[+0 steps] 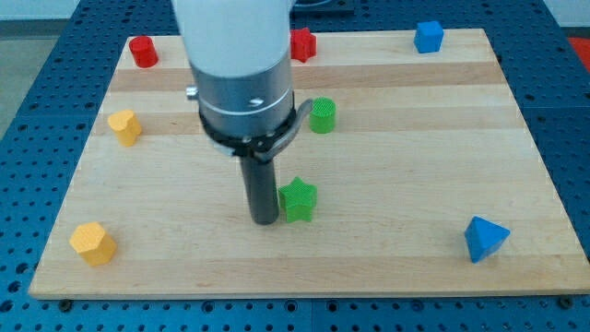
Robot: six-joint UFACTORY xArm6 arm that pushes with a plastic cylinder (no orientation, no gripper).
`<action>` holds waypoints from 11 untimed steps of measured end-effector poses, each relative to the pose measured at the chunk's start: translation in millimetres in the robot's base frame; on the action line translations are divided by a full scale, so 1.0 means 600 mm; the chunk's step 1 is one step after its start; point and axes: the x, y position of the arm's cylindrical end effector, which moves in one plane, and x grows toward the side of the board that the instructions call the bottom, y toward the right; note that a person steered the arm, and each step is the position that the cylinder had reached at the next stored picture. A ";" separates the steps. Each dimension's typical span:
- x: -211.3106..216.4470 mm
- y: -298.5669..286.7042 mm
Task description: Move the green star below the green circle
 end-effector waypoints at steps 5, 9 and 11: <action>-0.063 0.063; -0.143 0.085; -0.073 0.092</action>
